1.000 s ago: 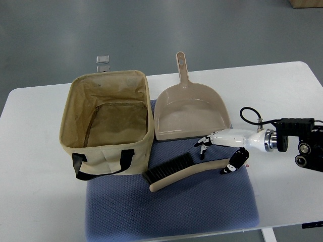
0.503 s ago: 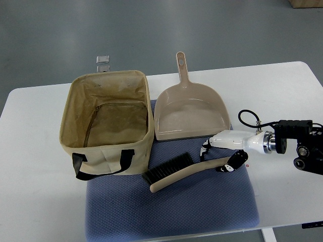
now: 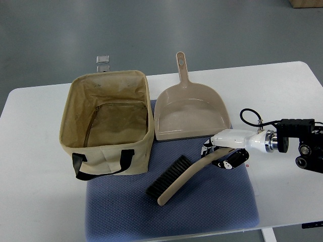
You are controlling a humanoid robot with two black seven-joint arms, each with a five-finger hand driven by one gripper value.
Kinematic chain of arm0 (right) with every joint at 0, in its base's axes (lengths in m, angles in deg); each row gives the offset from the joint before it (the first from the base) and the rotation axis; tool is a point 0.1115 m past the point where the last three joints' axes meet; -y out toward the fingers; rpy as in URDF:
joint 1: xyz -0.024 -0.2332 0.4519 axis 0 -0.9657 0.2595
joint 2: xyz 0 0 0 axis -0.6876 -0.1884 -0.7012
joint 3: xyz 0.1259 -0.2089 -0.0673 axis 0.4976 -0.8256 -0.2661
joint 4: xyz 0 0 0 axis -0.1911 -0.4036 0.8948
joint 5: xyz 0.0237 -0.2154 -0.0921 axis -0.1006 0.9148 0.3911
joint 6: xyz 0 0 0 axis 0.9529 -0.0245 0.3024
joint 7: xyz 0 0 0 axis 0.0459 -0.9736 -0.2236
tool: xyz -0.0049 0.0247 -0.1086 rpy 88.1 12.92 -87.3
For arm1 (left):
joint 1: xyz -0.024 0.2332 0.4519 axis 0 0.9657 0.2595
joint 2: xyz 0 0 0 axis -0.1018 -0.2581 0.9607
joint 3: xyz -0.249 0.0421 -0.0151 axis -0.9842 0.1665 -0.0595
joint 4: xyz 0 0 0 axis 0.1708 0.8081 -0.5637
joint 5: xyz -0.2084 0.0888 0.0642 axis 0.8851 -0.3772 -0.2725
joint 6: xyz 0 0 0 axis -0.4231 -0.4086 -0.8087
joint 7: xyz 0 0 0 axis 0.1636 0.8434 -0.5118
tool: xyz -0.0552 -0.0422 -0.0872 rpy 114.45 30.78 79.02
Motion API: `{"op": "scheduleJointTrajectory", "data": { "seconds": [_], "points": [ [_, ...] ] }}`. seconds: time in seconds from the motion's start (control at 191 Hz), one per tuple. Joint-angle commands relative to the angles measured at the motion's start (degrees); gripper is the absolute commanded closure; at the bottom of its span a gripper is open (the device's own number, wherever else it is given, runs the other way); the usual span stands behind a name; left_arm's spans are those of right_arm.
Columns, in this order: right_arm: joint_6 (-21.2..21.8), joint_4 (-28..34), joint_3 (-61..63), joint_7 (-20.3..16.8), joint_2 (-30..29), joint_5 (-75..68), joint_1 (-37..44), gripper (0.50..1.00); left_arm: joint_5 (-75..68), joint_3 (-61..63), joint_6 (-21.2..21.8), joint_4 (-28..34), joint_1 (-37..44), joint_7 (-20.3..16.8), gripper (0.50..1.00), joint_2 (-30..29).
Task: Put pink broom in yellow bag with right hand
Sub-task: 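Lift the brush with the right hand up over the dustpan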
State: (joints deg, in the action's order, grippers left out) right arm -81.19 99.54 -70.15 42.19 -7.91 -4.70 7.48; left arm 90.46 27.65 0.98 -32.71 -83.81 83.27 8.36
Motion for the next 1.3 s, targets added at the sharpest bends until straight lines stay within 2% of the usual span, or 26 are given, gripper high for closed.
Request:
{"op": "scheduleJointTrajectory", "data": {
  "seconds": [0.0,0.335,0.571,1.105,1.293],
  "points": [
    [-0.1,0.0,0.3,0.7,0.3,-0.4,0.1,1.000,0.0,0.0,0.0,0.0,0.0,0.1,0.500,0.0],
    [0.7,0.2,4.5,2.5,4.1,-2.1,0.6,1.000,0.0,0.0,0.0,0.0,0.0,0.0,0.500,0.0],
    [3.8,0.4,8.6,4.6,8.6,-4.1,1.9,1.000,0.0,0.0,0.0,0.0,0.0,0.0,0.500,0.0],
    [11.0,-0.3,16.4,5.4,19.7,-6.5,7.4,1.000,0.0,0.0,0.0,0.0,-0.1,0.0,0.500,0.0],
    [13.4,-2.5,19.8,5.2,19.7,-6.6,9.7,1.000,0.0,0.0,0.0,0.0,0.0,0.0,0.500,0.0]
  ]
}}
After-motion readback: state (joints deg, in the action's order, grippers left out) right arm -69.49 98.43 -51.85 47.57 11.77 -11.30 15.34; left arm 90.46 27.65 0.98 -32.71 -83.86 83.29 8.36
